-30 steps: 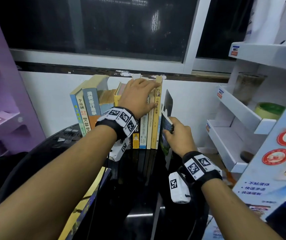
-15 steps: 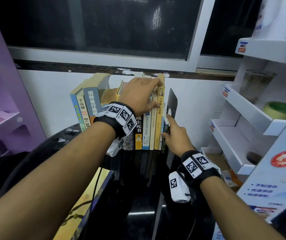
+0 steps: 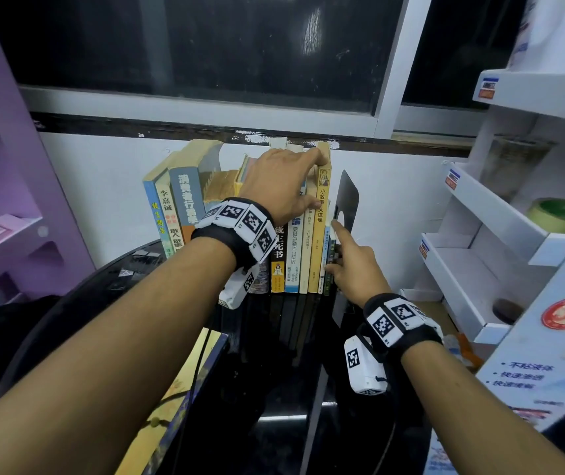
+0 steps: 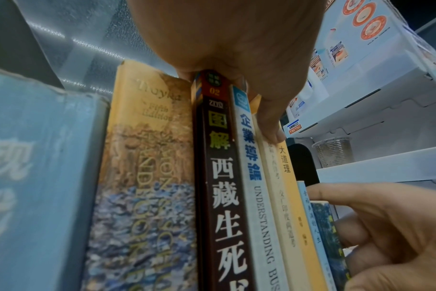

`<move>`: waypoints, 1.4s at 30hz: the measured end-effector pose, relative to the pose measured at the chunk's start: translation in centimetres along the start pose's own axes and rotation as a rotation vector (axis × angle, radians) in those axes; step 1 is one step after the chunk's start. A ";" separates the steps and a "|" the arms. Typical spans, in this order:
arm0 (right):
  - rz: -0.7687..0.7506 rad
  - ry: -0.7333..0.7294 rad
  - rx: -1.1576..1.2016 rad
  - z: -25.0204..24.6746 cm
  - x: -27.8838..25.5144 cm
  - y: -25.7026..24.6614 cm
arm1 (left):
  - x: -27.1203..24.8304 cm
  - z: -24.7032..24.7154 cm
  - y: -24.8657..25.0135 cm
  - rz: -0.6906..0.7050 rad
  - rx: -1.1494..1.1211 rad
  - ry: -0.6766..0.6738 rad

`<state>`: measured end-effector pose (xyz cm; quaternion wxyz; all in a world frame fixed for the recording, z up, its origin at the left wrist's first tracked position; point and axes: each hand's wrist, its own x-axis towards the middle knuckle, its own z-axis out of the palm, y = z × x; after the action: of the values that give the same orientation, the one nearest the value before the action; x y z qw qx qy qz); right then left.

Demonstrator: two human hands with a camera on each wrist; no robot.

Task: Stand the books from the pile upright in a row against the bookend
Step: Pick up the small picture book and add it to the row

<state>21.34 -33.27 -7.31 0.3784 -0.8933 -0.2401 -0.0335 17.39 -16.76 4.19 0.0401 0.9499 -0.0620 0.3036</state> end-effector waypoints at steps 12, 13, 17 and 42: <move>0.005 -0.017 -0.001 -0.2 0.6 -0.3 | -0.1 0.0 0.1 -0.002 -0.011 0.016; 0.009 -0.018 0.007 -0.2 0.6 -0.3 | -0.1 0.1 0.1 -0.003 -0.014 0.016; 0.015 -0.002 0.021 -0.2 0.5 -0.3 | -0.1 0.2 0.1 -0.011 -0.026 0.017; 0.078 -0.031 0.065 -3.0 -5.3 -3.7 | -4.3 -2.4 0.1 0.054 -0.247 -0.052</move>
<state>15.32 -35.27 -3.99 0.4043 -0.8898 -0.2118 0.0029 12.55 -16.18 3.63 0.1472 0.9433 -0.1255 0.2696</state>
